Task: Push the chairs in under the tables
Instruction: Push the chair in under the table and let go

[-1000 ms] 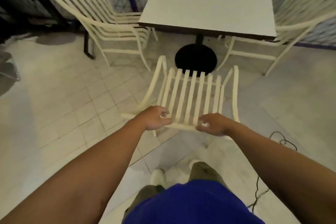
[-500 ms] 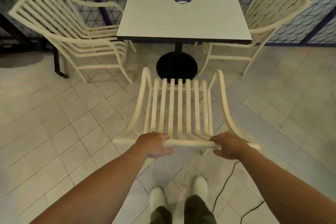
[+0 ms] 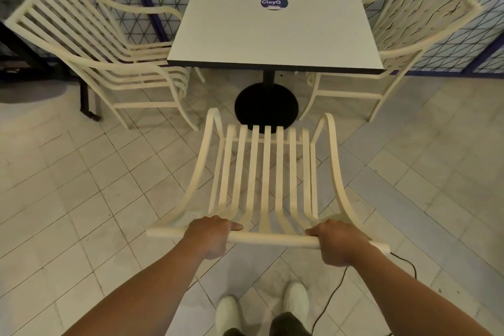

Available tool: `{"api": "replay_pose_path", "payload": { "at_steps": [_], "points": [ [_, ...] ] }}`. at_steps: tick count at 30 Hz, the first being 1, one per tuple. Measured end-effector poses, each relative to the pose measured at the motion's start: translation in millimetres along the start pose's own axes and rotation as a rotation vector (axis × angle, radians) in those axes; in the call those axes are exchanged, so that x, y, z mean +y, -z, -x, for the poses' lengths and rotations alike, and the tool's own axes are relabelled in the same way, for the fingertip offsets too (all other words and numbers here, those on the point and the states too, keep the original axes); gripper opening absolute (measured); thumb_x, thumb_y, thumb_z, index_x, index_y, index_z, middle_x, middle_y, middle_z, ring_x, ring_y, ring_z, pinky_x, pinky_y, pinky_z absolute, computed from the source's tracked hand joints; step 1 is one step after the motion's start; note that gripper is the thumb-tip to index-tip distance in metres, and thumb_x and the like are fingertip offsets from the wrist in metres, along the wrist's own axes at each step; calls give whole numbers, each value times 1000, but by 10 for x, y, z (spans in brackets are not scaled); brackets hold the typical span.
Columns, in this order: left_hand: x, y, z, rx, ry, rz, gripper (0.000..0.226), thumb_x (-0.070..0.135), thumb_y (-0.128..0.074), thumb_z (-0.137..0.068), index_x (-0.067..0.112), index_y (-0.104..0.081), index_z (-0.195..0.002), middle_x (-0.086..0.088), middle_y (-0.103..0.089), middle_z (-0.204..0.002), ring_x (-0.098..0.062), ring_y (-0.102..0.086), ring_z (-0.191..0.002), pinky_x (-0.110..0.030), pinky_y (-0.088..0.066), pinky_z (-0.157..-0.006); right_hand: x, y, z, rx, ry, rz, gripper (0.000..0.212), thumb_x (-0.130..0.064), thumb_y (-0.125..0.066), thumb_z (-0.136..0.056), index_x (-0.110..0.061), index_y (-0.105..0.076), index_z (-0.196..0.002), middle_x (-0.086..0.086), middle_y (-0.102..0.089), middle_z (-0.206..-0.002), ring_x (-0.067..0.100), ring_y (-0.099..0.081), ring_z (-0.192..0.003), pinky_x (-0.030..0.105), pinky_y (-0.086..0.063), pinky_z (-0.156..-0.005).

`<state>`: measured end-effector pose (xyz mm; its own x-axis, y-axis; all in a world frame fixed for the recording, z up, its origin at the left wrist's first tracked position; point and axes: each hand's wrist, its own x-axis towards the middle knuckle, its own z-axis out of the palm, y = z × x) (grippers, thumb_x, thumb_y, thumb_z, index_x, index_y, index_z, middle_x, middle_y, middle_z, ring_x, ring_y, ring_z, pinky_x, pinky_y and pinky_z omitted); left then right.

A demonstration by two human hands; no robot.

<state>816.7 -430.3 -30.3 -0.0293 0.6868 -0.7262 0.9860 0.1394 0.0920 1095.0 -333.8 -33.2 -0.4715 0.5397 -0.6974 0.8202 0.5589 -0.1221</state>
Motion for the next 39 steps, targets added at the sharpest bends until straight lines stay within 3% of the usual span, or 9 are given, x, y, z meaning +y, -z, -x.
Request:
{"api": "replay_pose_path", "payload": {
  "at_steps": [7,17,25,28,32,39],
  "points": [
    [-37,247,-155,-7,52,15,75,7,-49,-94,56,-36,-149,2,-59,-132,-23,-64,-108,-32,-49,-80,41,232,-185,14,35,-32,51,-17,-58,-87,-31,-56,-136,0,-61,-114,21,-62,-98,30,-47,-81],
    [-317,668,-596,3,-8,15,76,6,-53,-91,54,-38,-149,4,-58,-132,-23,-62,-110,-34,-51,-86,93,565,-632,51,-12,-79,50,-20,-58,-87,-38,-57,-133,-4,-57,-106,15,-52,-87,31,-48,-87],
    [-533,987,-1003,-6,-40,25,72,10,-54,-92,52,-40,-148,3,-55,-132,-24,-60,-112,-40,-52,-90,151,904,-1037,52,-41,-73,47,-19,-61,-83,-41,-62,-124,-10,-60,-97,13,-59,-89,31,-51,-85],
    [-562,1143,-1121,7,-42,25,72,9,-51,-92,53,-40,-148,3,-55,-132,-25,-60,-113,-37,-50,-88,211,1030,-1162,53,-41,-74,49,-18,-61,-82,-42,-61,-125,-10,-60,-98,13,-59,-88,30,-50,-83],
    [-576,1327,-1273,6,-38,25,75,7,-51,-90,53,-40,-148,2,-57,-124,-24,-61,-106,-34,-47,-77,294,1170,-1321,74,-45,-70,54,-17,-63,-82,-41,-59,-130,-10,-59,-100,13,-59,-88,32,-52,-86],
    [-580,1591,-1523,18,-37,34,72,7,-53,-90,54,-46,-144,5,-54,-108,-20,-55,-86,-33,-46,-74,464,1421,-1530,88,-34,-51,57,-16,-62,-83,-36,-57,-135,-7,-61,-103,13,-59,-89,34,-54,-87]
  ]
}}
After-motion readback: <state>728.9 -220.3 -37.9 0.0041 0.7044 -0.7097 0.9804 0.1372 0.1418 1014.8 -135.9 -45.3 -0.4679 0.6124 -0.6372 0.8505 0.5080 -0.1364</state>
